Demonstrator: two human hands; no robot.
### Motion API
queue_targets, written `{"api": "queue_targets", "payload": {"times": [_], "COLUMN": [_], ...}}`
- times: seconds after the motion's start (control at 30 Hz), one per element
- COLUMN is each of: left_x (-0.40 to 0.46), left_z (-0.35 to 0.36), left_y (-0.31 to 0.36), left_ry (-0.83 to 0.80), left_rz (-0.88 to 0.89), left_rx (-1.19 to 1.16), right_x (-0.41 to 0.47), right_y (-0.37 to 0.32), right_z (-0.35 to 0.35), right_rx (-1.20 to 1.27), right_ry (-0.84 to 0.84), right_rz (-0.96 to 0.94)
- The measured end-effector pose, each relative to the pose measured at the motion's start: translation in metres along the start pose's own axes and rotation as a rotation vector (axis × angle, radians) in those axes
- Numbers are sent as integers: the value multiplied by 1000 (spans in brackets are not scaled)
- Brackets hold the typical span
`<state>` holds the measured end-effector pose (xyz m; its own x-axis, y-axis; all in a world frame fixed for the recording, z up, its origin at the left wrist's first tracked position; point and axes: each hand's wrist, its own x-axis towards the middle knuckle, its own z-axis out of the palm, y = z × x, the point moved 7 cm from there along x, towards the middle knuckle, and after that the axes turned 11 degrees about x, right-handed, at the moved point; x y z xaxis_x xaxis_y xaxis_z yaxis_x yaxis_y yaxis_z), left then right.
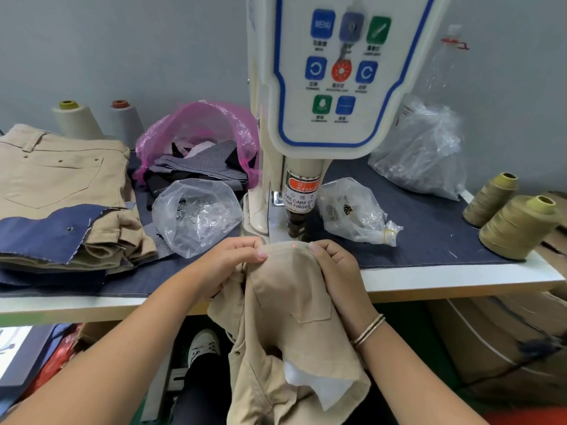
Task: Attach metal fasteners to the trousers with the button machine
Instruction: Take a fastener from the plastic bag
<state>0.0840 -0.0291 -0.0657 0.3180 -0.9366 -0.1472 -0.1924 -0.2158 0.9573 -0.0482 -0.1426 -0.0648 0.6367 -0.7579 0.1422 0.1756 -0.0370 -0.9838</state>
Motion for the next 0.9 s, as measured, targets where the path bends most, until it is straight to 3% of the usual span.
{"api": "queue_targets", "payload": {"times": [0.9], "left_x": [-4], "left_z": [8], "left_y": [5], "left_ry": [-54], "left_rz": [81], "left_rx": [-4], "right_x": [-5], "right_y": [4], "right_z": [0], "right_rx": [34], "right_ry": [-32], "right_rz": [26]}}
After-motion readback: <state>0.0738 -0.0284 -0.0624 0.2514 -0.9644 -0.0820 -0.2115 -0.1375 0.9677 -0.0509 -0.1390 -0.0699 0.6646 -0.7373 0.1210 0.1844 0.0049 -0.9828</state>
